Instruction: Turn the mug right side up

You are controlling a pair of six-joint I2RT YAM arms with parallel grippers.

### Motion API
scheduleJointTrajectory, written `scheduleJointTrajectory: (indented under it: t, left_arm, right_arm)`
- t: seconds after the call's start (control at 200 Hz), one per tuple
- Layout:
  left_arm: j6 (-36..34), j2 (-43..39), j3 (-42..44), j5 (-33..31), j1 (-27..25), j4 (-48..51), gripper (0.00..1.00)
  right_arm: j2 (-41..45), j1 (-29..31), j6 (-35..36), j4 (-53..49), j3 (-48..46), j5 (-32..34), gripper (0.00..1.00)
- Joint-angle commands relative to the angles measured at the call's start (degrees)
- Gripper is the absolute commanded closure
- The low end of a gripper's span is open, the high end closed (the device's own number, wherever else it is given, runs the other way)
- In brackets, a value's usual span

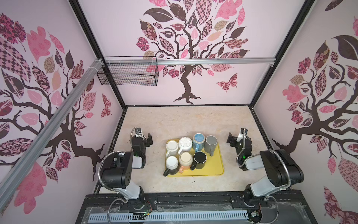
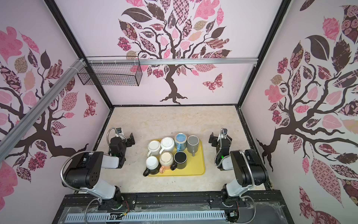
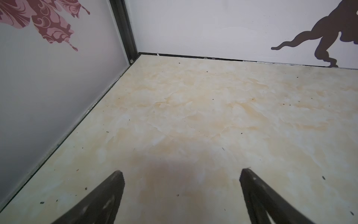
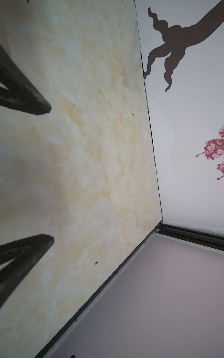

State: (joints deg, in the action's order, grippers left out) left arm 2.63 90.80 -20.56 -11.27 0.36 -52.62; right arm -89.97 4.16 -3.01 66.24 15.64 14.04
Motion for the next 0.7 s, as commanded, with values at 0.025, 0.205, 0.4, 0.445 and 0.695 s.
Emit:
scheduleJointTrajectory:
  t: [0.025,0.205,0.4,0.445,0.695]
  left_arm:
    - [-0.54,-0.07,-0.61,-0.12,-0.23,-1.95,0.04]
    - [-0.54,-0.09,-0.39,-0.55,-0.45,-2.32,0.04]
    - [-0.05,-0.14,-0.54,0.54,0.27,-2.00,0.04]
    - [-0.02,-0.14,-0.61,0.54,0.26,-2.10,0.04]
    - [-0.04,0.04,-0.87,0.56,0.28,-1.75,0.04]
  right_arm:
    - [0.24,-0.06,-0.01,1.50,0.30,-0.16,0.00]
    - [0.24,-0.04,-0.05,1.64,0.33,-0.16,0.00]
    - [0.23,-0.08,0.02,1.70,0.28,-0.16,0.00]
    - [0.14,-0.03,-0.08,1.64,0.31,-0.15,0.00]
    - [0.06,-0.03,-0.08,1.45,0.49,-0.16,0.01]
